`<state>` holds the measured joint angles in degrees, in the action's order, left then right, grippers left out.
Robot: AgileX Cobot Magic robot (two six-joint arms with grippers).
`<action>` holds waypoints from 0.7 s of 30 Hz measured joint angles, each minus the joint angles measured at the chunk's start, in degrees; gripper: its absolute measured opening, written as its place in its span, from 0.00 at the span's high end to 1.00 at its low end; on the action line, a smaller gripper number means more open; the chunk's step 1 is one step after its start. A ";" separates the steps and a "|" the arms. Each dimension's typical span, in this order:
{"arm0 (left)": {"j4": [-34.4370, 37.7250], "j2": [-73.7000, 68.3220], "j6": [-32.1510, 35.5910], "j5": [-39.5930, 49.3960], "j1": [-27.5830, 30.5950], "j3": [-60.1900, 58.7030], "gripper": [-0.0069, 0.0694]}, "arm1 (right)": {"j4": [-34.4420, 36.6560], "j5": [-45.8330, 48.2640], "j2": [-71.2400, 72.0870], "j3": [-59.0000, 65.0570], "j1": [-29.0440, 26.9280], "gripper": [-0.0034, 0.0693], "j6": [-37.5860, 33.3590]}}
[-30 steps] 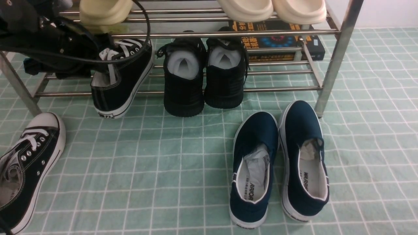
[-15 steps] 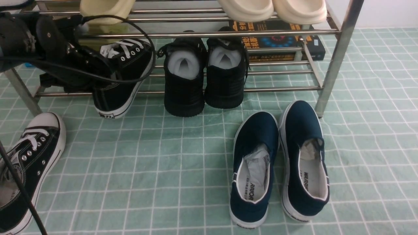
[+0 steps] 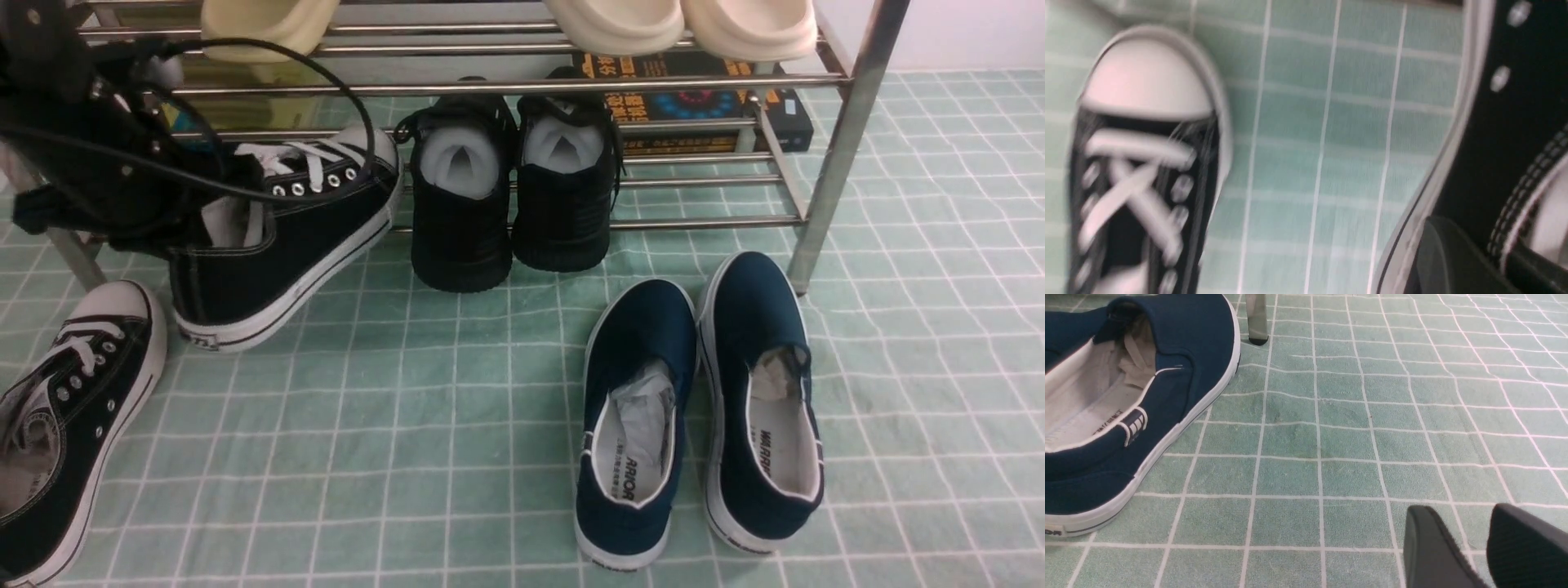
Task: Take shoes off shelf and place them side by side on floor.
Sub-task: 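Set the held shoe down on the floor in front of the rack with the left gripper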
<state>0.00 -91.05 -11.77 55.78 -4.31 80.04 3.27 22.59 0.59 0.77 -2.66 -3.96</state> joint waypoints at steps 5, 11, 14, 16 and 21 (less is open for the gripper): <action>-1.22 7.59 -3.86 8.55 0.00 -3.42 0.89 | 0.00 0.00 0.00 0.00 0.00 0.63 0.00; -6.27 13.78 -13.24 4.58 0.00 -18.00 0.89 | 0.00 0.00 0.00 0.00 0.00 0.63 0.00; -9.54 14.94 -18.94 -2.60 0.00 -25.15 0.89 | 0.00 0.00 0.00 0.00 0.00 0.63 0.00; -10.69 14.94 -20.63 -6.34 0.00 -27.87 0.89 | 0.00 0.00 0.00 0.00 0.00 0.63 0.00; -11.72 14.40 -22.51 -13.27 0.00 -32.92 0.89 | 0.00 0.00 0.00 0.00 0.00 0.63 0.00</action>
<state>-11.72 -76.65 -34.28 42.51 -4.31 47.12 3.27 22.59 0.59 0.77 -2.66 -3.96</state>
